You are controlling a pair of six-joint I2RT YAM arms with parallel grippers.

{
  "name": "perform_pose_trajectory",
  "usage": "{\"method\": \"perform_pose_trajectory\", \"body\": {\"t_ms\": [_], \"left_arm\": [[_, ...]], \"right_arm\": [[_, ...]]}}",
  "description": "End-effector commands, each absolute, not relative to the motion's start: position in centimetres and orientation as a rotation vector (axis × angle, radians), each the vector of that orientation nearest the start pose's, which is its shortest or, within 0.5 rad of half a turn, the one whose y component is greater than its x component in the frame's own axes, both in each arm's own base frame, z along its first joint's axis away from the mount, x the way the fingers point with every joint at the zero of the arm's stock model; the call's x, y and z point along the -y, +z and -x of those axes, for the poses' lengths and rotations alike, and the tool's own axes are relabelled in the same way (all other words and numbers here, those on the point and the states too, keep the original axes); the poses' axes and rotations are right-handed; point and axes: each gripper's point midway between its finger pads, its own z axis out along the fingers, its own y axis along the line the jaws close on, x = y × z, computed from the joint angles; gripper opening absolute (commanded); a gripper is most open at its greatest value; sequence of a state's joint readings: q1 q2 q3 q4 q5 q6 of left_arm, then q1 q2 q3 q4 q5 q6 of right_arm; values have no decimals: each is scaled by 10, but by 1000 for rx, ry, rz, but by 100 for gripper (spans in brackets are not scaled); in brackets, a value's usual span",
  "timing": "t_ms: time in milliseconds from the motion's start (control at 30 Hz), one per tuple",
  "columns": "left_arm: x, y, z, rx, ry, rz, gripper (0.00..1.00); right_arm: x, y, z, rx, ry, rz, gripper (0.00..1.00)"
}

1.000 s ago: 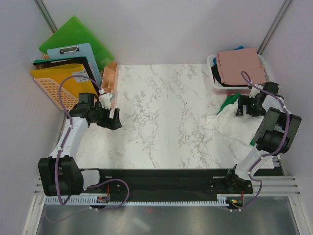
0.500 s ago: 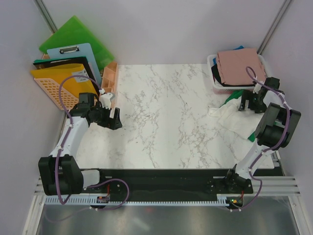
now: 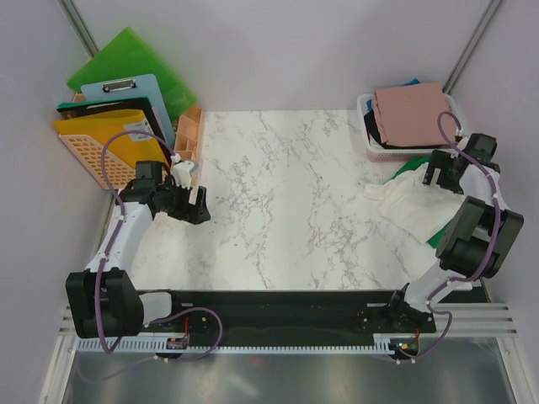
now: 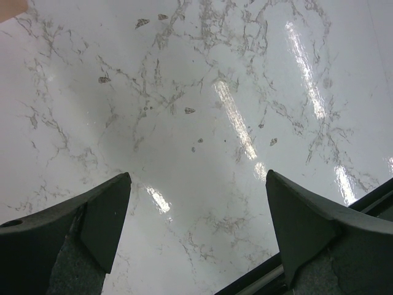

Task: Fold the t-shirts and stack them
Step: Neatly place the folded tshirt to the corner

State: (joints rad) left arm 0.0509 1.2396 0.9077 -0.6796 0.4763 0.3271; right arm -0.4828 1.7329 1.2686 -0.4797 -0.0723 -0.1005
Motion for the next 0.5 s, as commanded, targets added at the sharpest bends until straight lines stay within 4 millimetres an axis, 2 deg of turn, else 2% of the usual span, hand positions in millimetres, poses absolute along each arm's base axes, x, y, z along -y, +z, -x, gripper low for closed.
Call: {"method": "perform_pose_trajectory", "body": {"t_ms": [0,33,67,100,133,167,233,300,367,400,433,467], "left_arm": [[58,127,-287,-2363,-470,-528,98],[58,125,-285,-2364,-468,-531,98],[57,125,-286,-2363,-463,-528,98],[57,124,-286,-2368,-462,-528,98],[54,124,-288,-2373,-444,-522,97],[53,124,-289,-2375,-431,-512,97],[45,127,-295,-2373,-364,-472,97],[35,141,-301,-2339,-288,-408,95],[12,171,-320,-2251,-107,-327,95],[0,190,-327,-2190,-18,-287,95],[-14,224,-333,-2095,86,-233,96],[-45,255,-340,-2005,275,-128,98]], "right_arm": [[168,187,-393,-2219,-43,-374,98],[163,215,-395,-2159,-24,-349,98],[154,257,-394,-2068,0,-328,98],[152,311,-396,-1971,-17,-296,98],[148,344,-393,-1910,-26,-267,98],[139,405,-386,-1783,-24,-245,98],[129,445,-375,-1707,-5,-234,98],[113,474,-365,-1658,56,-228,98],[105,472,-369,-1679,119,-240,98],[100,455,-370,-1752,152,-265,98],[99,444,-374,-1799,167,-273,98],[103,427,-385,-1856,178,-301,98]]}}
